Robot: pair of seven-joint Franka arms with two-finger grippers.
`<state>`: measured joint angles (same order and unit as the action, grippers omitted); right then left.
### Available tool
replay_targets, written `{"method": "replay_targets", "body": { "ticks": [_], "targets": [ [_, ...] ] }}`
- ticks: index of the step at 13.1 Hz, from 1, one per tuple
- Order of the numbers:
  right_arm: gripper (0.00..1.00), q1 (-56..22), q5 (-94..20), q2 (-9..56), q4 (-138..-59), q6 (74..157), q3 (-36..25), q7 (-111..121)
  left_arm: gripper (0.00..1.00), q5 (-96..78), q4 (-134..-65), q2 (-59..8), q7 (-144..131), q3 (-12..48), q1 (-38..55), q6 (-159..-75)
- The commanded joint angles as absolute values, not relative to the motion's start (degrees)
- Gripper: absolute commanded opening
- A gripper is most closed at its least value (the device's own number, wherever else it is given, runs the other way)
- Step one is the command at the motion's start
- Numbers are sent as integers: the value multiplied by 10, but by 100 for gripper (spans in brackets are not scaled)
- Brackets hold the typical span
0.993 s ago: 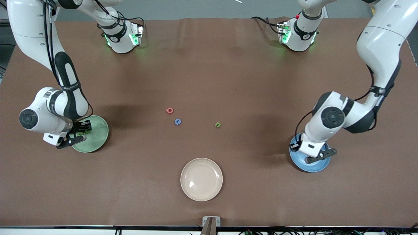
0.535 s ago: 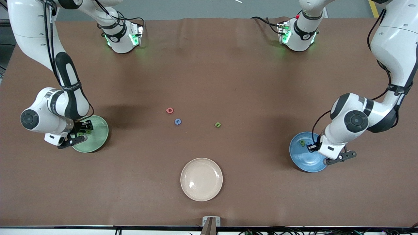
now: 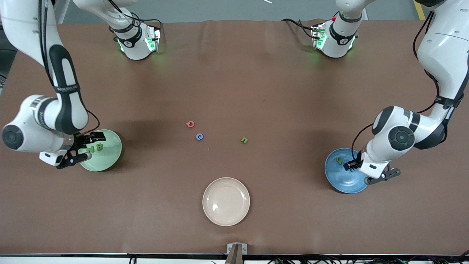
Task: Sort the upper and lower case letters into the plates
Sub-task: 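Place the green B on the green plate with the right gripper, then reach the left gripper to green n while the right gripper reaches blue C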
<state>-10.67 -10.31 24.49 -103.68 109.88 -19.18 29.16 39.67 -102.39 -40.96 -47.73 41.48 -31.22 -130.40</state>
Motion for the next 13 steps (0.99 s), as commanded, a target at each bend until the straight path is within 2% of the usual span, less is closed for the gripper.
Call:
{"method": "replay_targets", "body": {
  "ticks": [1, 5, 9, 13],
  "targets": [
    [99, -151, -107, 190, -1035, 1047, -190, 185, 100, 407, -1037, -402, -569, 446, -279, -1301],
    [99, -246, -108, 168, -1040, 1028, -189, 24, 100, 409, -1025, -415, -764, 440, -140, -1308],
    [99, -355, -109, 171, -1045, 1051, -189, -103, 100, 407, -972, -463, -907, 426, -21, -1309],
    [99, -438, -111, 187, -1080, 1163, -188, -176, 98, 395, -906, -503, -1050, 368, 96, -1309]
  ]
}}
